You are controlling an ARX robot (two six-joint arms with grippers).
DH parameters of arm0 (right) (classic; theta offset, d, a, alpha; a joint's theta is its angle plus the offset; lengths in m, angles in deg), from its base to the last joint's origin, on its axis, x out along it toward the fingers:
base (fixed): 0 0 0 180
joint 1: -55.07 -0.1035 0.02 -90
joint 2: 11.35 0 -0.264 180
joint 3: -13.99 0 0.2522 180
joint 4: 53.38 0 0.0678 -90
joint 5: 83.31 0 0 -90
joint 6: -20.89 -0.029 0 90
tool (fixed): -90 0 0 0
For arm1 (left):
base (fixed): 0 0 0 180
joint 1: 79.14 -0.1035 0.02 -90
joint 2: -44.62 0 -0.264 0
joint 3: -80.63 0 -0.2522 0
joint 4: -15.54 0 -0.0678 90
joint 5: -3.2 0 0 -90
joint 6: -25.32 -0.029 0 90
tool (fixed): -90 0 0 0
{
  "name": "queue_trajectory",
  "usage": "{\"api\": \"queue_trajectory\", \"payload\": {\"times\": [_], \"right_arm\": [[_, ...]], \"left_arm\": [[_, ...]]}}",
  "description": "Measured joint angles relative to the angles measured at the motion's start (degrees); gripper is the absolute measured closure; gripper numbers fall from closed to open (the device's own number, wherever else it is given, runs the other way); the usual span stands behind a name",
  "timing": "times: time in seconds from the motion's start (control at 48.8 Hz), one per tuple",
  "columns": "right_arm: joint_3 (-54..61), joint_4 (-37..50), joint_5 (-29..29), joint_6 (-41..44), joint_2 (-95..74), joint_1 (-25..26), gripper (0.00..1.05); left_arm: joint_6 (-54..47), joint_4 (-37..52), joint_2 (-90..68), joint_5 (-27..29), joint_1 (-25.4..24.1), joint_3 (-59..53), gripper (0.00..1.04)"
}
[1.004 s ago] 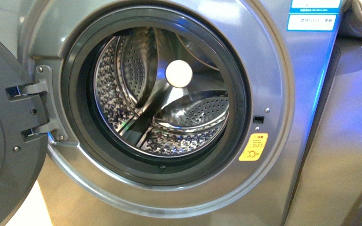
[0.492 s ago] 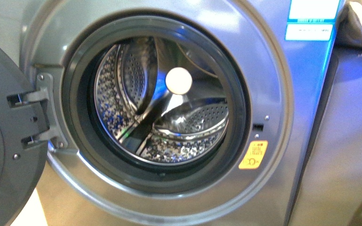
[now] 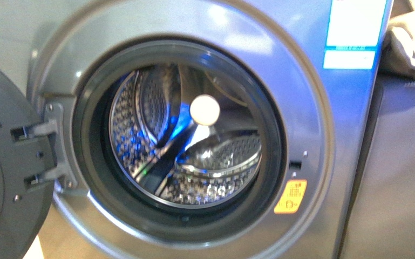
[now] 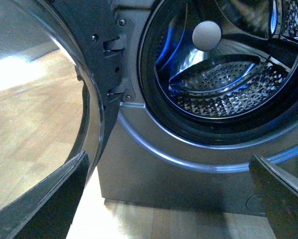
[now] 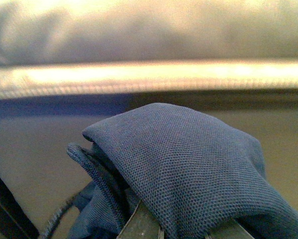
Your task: Put clothes into washing machine
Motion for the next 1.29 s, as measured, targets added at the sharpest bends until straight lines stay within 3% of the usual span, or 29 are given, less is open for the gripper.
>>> {"api": "queue_trajectory", "payload": {"times": [0.225, 0.471, 0.533, 0.779, 0.963, 1.291], "right_arm": [[-18.43, -6.86, -0.68, -1.68, 2.03, -3.37, 1.00], [-37.81, -14.14, -4.24, -7.30, 1.18, -14.62, 1.00], [-40.19, -16.41, -5.44, -7.69, 1.92, -18.97, 1.00], [-43.85, -25.73, -14.62, -5.53, 5.62, -44.17, 1.00], [-43.39, -27.58, -22.10, -2.36, 6.29, -60.41, 1.00], [-40.46, -26.45, -31.34, 2.45, 2.69, -82.01, 1.00]], "left_arm": [[0.00, 0.00, 0.00, 0.00, 0.00, 0.00, 0.07], [0.00, 0.00, 0.00, -0.02, 0.00, 0.00, 0.07], [0.00, 0.00, 0.00, 0.00, 0.00, 0.00, 0.07], [0.00, 0.00, 0.00, 0.00, 0.00, 0.00, 0.07], [0.00, 0.00, 0.00, 0.00, 0.00, 0.00, 0.07], [0.00, 0.00, 0.00, 0.00, 0.00, 0.00, 0.07]]}}
